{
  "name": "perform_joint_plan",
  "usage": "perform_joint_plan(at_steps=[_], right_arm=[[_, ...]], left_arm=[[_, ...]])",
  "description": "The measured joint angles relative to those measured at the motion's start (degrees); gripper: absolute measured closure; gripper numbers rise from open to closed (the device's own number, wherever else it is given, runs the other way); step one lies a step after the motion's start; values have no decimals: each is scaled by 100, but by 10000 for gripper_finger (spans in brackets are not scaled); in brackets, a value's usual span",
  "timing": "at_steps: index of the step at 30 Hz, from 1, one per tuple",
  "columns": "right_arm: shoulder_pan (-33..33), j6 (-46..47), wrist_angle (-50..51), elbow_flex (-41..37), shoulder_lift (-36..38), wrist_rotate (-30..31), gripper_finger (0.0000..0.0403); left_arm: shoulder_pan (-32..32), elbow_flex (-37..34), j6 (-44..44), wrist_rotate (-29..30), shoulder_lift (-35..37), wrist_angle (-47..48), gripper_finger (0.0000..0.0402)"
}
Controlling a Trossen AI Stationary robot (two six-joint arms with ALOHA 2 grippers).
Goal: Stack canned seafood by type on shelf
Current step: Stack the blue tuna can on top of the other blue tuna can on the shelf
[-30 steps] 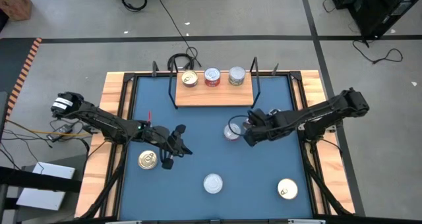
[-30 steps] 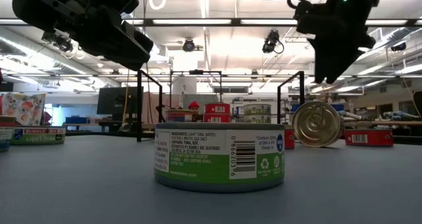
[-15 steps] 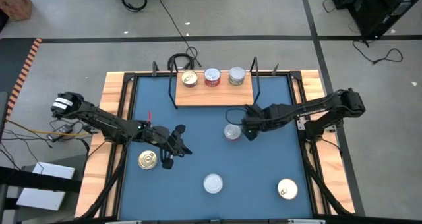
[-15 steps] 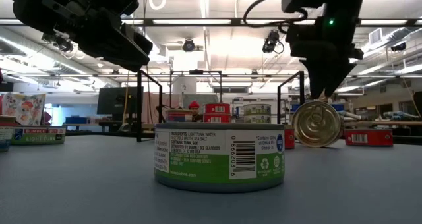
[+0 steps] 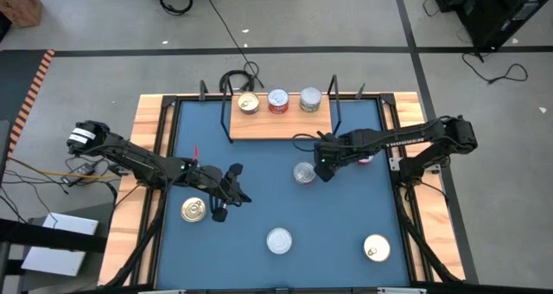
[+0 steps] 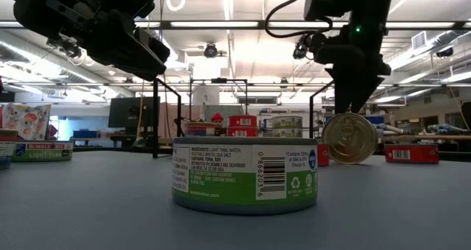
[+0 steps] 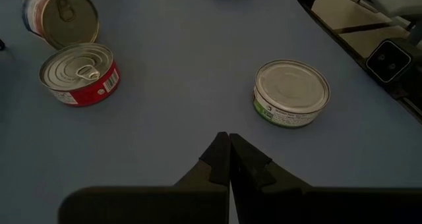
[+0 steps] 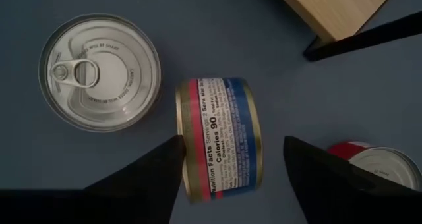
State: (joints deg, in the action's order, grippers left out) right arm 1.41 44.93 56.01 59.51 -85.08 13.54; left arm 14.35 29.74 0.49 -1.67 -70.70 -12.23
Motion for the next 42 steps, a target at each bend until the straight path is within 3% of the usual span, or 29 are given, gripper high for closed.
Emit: perform_joint_plan(at_steps=[16, 28, 33, 39, 42], right_arm=[[-13, -465, 225, 207, 72, -64, 118], [169, -594, -166, -439, 76, -498, 116], [214, -762, -761, -770, 79, -789, 141], [190, -799, -1154, -927, 85, -727, 215], [138, -837, -1295, -929, 85, -722, 215]], left_arm=[[1, 0, 15, 0, 0, -5, 396], [2, 0, 18, -2, 0, -9, 396], [0, 0, 18, -2, 0, -18, 396], [2, 0, -174, 61, 0, -60, 396], [20, 0, -482, 402, 0, -189, 396]])
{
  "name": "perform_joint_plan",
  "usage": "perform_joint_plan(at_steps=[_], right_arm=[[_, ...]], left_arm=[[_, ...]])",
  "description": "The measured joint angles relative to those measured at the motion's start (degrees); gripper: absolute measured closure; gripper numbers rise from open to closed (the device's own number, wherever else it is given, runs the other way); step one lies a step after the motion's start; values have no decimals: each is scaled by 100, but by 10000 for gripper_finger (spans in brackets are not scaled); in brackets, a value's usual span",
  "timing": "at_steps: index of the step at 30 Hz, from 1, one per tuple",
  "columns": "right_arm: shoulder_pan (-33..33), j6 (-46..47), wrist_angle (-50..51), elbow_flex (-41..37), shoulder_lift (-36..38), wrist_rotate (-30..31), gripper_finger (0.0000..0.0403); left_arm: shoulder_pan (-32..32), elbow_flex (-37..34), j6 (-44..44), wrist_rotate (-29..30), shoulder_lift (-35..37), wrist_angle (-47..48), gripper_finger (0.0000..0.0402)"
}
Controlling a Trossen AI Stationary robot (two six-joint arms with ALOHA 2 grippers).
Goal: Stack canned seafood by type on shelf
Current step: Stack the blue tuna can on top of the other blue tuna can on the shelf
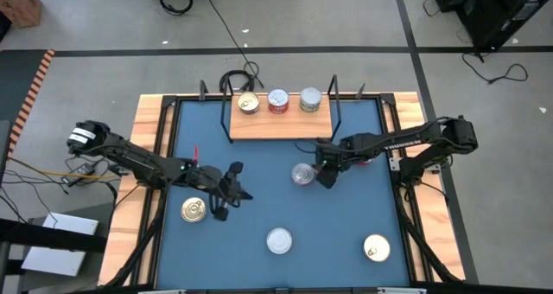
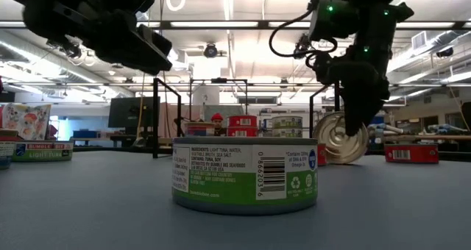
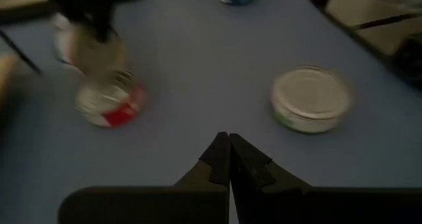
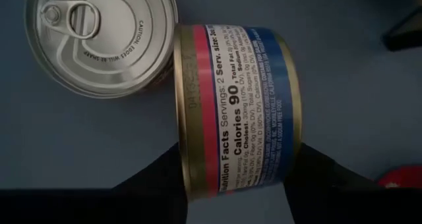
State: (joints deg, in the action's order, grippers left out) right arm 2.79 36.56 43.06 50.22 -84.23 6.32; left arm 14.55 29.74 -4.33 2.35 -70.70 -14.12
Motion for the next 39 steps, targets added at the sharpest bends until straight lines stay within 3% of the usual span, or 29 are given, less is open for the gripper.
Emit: perform_joint_plan(at_steps=[7, 12, 16, 22, 29, 39], right_arm=[[-255, 228, 42, 145, 367, 126, 215], [-489, 995, -212, 151, 997, 351, 215], [-680, 1675, -1141, 151, 1269, 368, 215], [-798, 2250, -3165, 151, 1095, -88, 215], [-880, 2549, -5285, 153, 661, -335, 215], [-996, 2605, -5800, 155, 411, -304, 215]], left_arm=[[360, 2, -1633, 1087, 0, -402, 396], [743, 0, -3040, 1852, 0, -964, 392], [1002, 0, -4252, 2665, 0, -1278, 380], [1273, 0, -5524, 3284, 0, -1663, 343], [1420, 4, -6418, 3402, -71, -2407, 271], [1433, 2, -8669, 3440, -597, -3282, 186]])
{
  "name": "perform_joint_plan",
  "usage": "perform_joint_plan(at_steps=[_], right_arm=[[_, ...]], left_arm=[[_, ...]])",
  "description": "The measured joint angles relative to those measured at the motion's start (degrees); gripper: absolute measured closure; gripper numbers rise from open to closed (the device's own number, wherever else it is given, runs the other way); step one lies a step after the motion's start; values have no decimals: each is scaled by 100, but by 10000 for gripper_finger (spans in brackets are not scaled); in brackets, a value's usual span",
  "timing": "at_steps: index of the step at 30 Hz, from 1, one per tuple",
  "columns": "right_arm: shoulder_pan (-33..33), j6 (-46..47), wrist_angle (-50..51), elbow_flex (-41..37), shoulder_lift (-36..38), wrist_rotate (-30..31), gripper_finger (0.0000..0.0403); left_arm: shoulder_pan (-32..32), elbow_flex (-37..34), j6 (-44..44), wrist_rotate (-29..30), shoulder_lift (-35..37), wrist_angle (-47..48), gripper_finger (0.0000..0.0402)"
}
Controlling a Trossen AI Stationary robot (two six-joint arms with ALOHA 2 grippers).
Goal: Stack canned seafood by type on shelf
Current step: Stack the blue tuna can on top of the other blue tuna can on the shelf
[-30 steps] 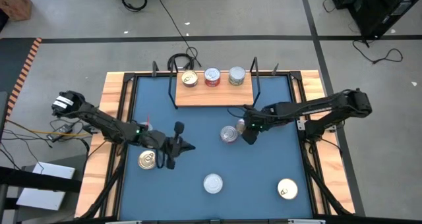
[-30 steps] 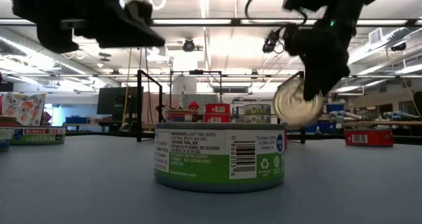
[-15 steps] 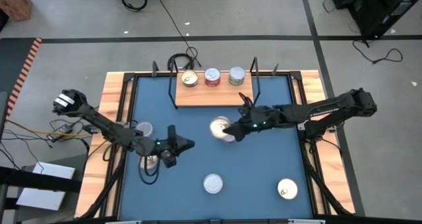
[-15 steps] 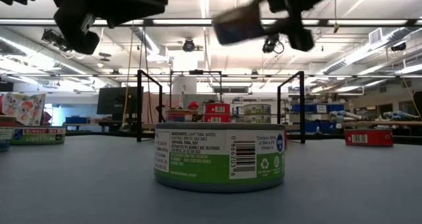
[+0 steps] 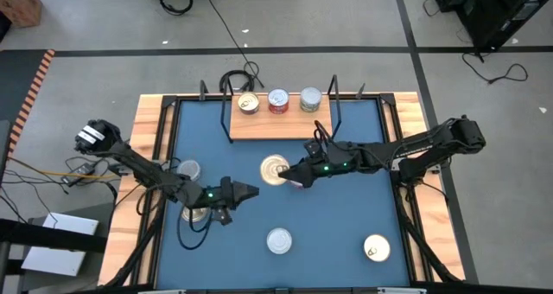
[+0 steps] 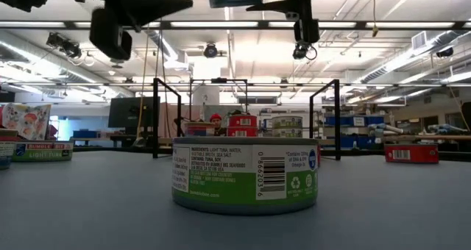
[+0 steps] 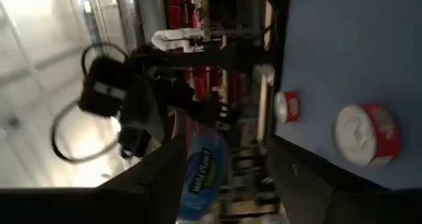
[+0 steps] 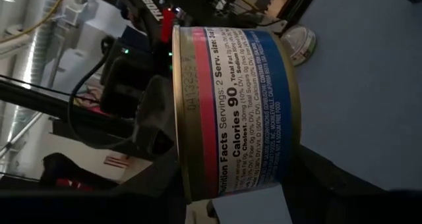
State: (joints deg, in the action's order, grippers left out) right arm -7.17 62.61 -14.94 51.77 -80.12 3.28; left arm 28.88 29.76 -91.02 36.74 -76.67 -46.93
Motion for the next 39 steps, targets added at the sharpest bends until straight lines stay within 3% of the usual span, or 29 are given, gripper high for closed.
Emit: perform_joint_plan(at_steps=[4, 12, 31, 39], right_arm=[[-27, 14, -5, 0, -24, 4, 215], [-140, 391, -290, -2, -47, 8, 215], [-259, 1040, -168, 0, -52, 10, 215], [-273, 1080, -159, 0, -52, 10, 215]], left_arm=[[2, -2, -959, 259, -278, -506, 171], [-5, 0, -1868, 640, -524, -1639, 167], [-39, 42, -2672, 355, -524, -1640, 167], [-170, 338, -2469, 349, -524, -1198, 167]])
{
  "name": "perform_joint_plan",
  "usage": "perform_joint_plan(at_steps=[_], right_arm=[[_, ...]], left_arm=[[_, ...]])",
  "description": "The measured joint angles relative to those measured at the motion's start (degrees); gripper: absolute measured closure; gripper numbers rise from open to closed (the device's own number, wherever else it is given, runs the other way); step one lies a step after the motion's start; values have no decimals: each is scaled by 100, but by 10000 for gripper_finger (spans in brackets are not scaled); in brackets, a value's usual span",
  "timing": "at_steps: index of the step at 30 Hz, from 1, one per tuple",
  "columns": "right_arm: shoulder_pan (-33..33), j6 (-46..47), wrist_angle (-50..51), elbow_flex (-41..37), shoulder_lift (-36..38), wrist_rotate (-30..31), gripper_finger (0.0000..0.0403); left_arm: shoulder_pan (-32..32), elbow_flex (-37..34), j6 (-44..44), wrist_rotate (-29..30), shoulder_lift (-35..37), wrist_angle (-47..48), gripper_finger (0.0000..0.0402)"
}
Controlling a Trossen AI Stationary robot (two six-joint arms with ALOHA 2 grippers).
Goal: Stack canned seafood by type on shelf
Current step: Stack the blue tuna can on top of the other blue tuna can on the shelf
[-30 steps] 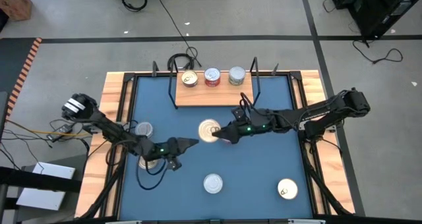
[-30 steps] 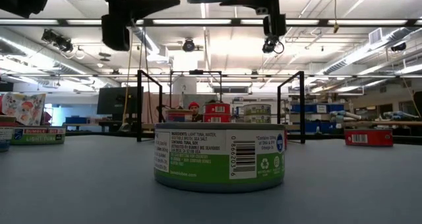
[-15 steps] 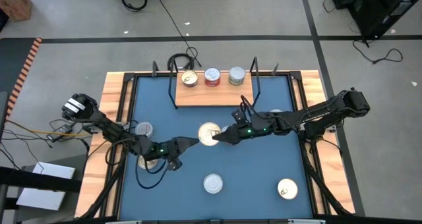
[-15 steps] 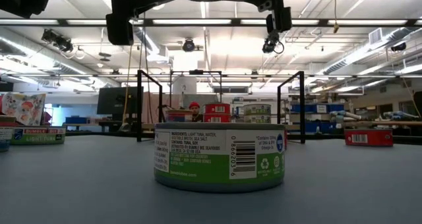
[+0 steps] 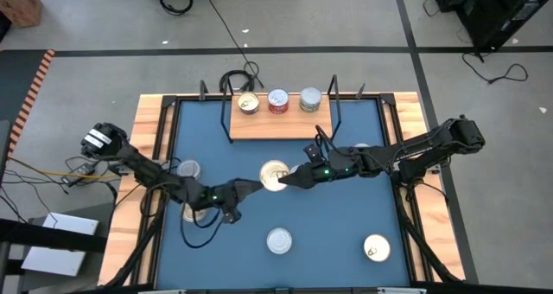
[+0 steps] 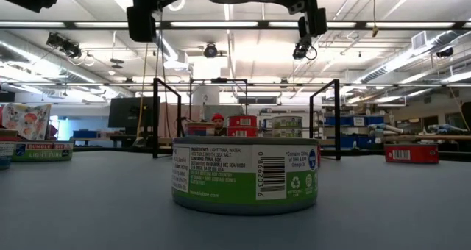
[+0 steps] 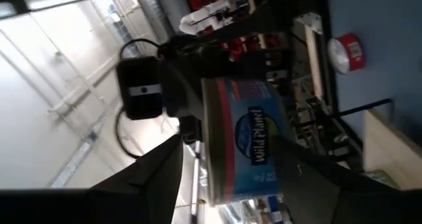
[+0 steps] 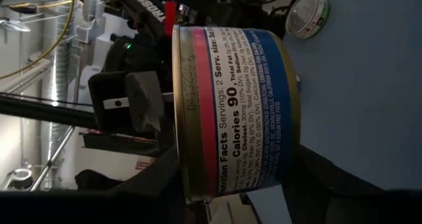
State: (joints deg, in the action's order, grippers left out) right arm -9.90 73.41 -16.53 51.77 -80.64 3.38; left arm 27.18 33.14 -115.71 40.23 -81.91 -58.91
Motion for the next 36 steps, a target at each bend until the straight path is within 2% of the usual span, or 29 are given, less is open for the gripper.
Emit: perform_joint_plan(at_steps=[3, 28, 36], right_arm=[[-32, 26, 54, -2, 0, 43, 215], [-123, 101, -209, -2, 0, -9, 215], [-145, 181, -182, -2, 0, -43, 215]], left_arm=[[-75, 38, 63, -2, 0, 230, 167], [-94, 49, -245, 14, 2, 130, 167], [-107, 49, -245, -194, 2, 191, 167]])
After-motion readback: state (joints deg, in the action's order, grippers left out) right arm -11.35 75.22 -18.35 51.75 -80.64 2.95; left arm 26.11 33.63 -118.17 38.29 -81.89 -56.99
